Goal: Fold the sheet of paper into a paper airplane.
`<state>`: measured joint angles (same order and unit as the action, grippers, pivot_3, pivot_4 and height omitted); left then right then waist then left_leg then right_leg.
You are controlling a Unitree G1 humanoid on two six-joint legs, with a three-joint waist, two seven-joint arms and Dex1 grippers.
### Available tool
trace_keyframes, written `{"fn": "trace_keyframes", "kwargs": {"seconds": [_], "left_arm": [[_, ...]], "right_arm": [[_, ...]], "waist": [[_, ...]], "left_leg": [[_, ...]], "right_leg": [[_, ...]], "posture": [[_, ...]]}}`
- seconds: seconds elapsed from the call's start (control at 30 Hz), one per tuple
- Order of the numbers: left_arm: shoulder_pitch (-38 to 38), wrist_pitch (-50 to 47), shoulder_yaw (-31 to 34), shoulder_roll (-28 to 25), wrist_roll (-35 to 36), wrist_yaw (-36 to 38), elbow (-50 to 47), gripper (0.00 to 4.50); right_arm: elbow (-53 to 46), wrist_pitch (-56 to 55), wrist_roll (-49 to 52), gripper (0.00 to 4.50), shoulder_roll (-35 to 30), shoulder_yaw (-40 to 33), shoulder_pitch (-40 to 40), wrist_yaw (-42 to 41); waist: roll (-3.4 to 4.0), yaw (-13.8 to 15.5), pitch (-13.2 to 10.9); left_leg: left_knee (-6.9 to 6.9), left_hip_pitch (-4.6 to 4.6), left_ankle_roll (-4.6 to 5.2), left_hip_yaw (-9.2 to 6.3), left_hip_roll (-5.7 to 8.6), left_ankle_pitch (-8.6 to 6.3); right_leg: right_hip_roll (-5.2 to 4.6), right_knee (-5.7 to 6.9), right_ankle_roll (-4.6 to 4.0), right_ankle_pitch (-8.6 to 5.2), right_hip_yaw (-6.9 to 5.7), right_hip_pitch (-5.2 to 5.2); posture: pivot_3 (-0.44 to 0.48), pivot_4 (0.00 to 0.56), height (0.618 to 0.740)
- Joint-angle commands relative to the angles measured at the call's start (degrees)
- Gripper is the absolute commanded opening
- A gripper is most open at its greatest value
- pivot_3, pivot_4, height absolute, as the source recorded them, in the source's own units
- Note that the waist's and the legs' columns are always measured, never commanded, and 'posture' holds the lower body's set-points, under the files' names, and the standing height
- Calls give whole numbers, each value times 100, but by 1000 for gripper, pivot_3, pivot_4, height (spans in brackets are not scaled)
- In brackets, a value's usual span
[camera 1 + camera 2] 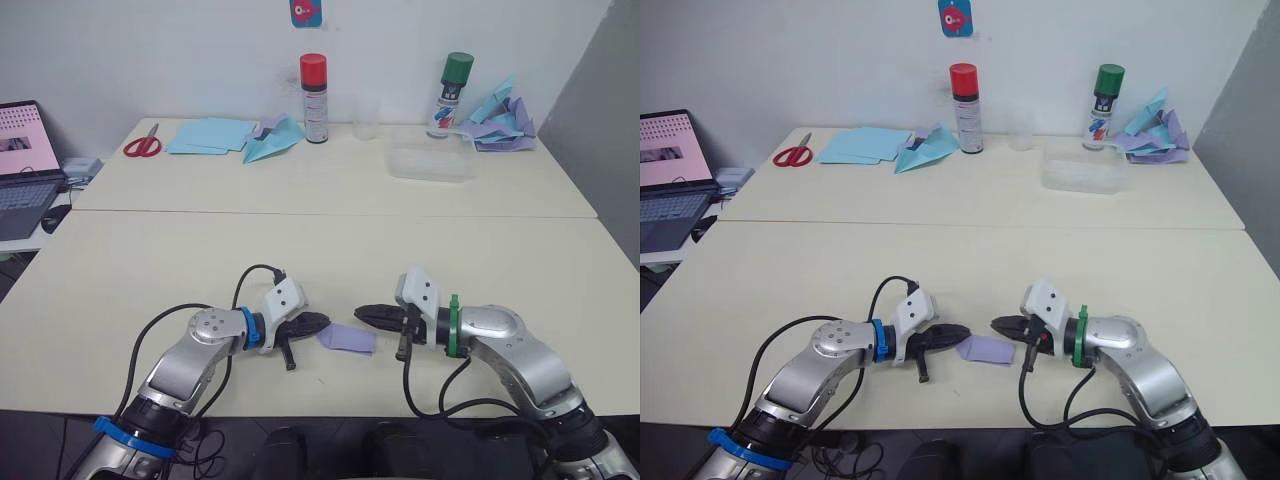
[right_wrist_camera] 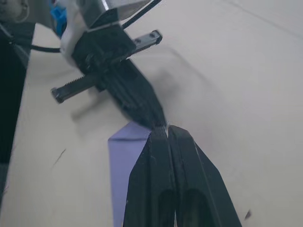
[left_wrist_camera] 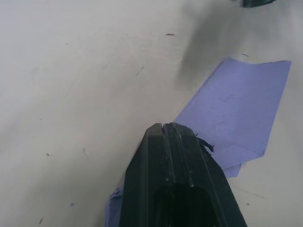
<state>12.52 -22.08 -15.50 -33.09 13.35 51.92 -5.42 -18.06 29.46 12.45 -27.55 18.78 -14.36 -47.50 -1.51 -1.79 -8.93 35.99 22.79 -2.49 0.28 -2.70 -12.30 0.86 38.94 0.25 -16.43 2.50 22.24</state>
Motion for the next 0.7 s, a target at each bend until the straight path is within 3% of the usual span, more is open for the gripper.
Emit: {"fn": "trace_keyframes", "kwargs": {"seconds": [0.03, 0.27, 0.5, 0.7], "left_arm": [[-133, -55, -62, 96, -118, -85, 93, 0], [-313, -114, 455, 639, 657, -192, -683, 0], [-451, 91, 146, 591, -138, -634, -139, 0], [-835, 350, 513, 268, -336, -872, 159, 0]], "right_arm": [[257, -63, -370, 56, -35, 399, -79, 13], [502, -160, -798, 56, -199, 790, -176, -118], [468, -77, -741, 56, -193, 711, -170, -134], [378, 3, -707, 56, -234, 681, -87, -129]], "waist": [[-1, 6, -1], [-16, 11, -28], [-23, 12, -35], [-23, 5, -33]], "left_leg": [[0, 2, 0, 1, 0, 0], [0, 15, 0, 0, 2, -1], [-2, 11, 0, -7, 2, -2], [-3, 4, 0, -5, -5, -2]], "right_leg": [[0, 0, 0, 0, 1, 3], [-1, -2, 16, -5, -2, 7], [1, -1, 15, -5, -7, 6], [-6, 0, 14, -5, -3, 2]], "posture": [[0, 150, 740], [0, 150, 740], [0, 150, 740], [0, 150, 740]]}}
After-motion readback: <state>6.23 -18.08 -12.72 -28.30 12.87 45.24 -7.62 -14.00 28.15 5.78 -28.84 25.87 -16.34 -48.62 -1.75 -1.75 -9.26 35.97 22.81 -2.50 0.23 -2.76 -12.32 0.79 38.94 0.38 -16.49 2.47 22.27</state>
